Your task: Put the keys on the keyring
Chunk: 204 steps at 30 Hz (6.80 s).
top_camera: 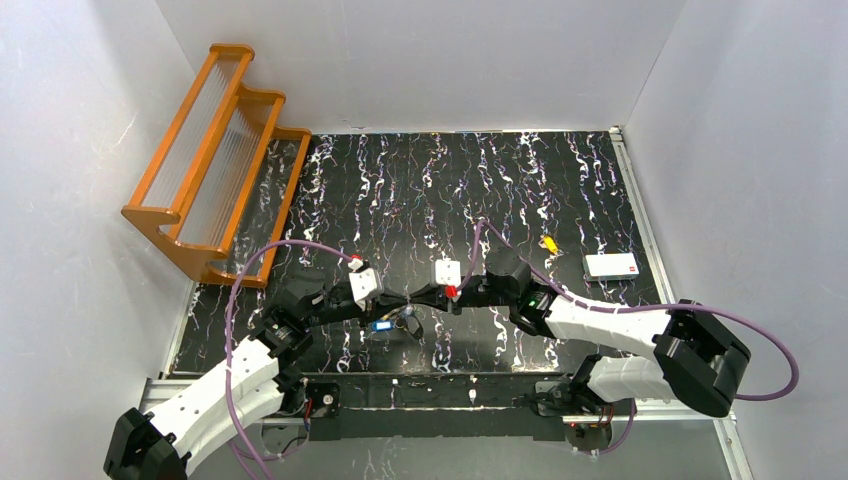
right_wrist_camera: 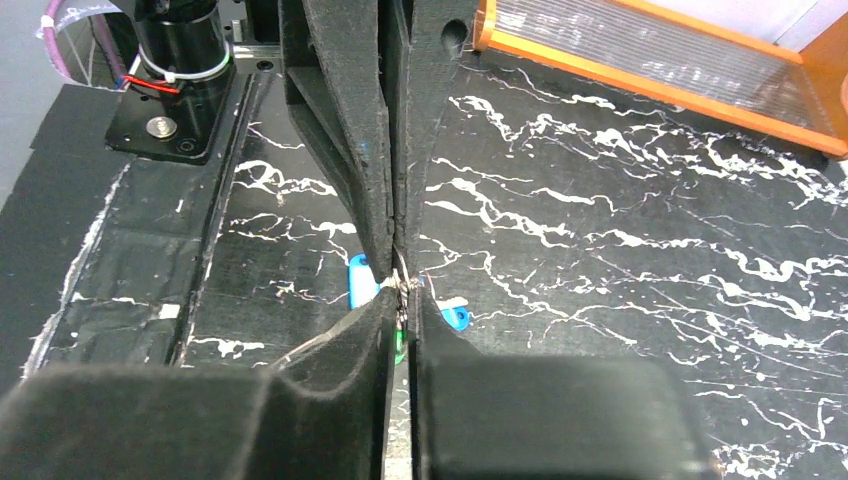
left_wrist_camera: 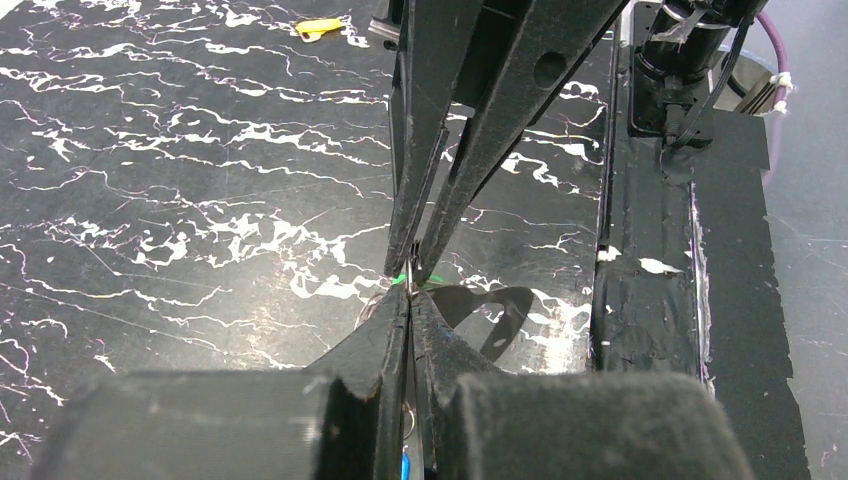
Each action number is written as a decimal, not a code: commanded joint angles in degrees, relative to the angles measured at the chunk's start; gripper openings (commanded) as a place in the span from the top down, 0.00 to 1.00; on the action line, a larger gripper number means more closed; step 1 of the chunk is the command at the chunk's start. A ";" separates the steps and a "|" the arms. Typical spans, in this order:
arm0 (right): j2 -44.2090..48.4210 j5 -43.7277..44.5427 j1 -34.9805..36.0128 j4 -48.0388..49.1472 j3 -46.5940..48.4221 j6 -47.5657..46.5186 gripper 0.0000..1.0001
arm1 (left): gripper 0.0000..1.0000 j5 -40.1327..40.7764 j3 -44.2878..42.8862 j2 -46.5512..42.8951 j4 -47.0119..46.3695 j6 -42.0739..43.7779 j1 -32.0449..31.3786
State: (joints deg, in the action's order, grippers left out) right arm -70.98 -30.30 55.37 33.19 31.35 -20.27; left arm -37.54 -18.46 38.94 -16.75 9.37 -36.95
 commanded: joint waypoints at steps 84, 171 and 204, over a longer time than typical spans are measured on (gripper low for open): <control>-13.84 4.37 4.20 -47.14 31.96 -7.83 0.93 | 1.00 9.73 -3.91 -8.52 13.70 10.91 -0.45; -0.83 -21.16 -8.09 -15.71 16.76 5.54 0.51 | 1.00 2.53 7.65 -10.47 -23.68 -6.92 -0.49; -5.55 -21.86 -6.36 -14.50 19.18 7.46 0.99 | 1.00 2.73 7.63 -10.73 -23.63 -7.46 -0.49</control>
State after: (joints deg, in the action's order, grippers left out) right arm -76.86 -52.90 48.77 18.55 47.90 -12.23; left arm -34.30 -9.89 28.82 -37.52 1.83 -37.26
